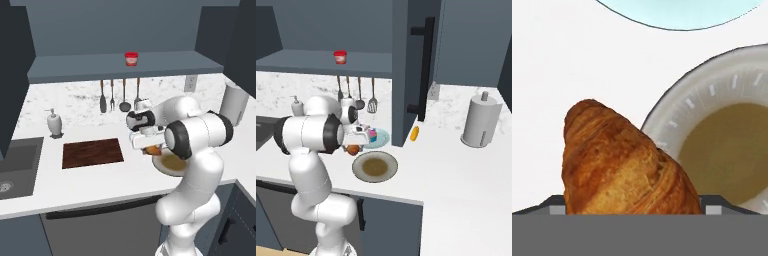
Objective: From the different types of pastries on the counter, select a croissant and place it on the cutting board. Then retrieve a jar of jam from the cabinet and place it alongside the croissant on the cutting board.
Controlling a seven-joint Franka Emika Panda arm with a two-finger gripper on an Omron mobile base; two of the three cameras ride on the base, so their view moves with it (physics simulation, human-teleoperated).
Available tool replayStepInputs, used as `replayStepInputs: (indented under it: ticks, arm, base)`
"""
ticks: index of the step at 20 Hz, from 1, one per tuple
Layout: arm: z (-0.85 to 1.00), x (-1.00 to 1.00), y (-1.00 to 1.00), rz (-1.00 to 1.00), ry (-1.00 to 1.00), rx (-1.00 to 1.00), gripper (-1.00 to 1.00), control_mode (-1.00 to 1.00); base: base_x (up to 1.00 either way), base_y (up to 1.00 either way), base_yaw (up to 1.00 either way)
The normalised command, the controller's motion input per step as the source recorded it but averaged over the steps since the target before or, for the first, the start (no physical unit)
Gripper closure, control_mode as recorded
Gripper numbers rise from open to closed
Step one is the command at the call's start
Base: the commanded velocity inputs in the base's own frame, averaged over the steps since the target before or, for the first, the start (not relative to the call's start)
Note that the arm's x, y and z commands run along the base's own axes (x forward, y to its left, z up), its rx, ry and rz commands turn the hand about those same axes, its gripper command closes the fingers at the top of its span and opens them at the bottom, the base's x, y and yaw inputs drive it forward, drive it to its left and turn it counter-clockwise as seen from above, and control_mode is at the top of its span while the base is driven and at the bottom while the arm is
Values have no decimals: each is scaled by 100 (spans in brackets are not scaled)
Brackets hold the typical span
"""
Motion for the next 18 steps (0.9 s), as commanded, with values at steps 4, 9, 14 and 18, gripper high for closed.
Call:
replayStepInputs:
  ticks: [4,9,14,18]
  arm:
    - [22,59,57,-6,1,-10,100,-100]
    - [13,57,69,-5,4,-9,100,-100]
    - [-1,75,85,-2,14,-9,100,-100]
    - [-7,76,81,0,10,-5,100,-100]
  base:
    - [0,0,0]
    - [0,0,0]
    - [0,0,0]
    - [0,0,0]
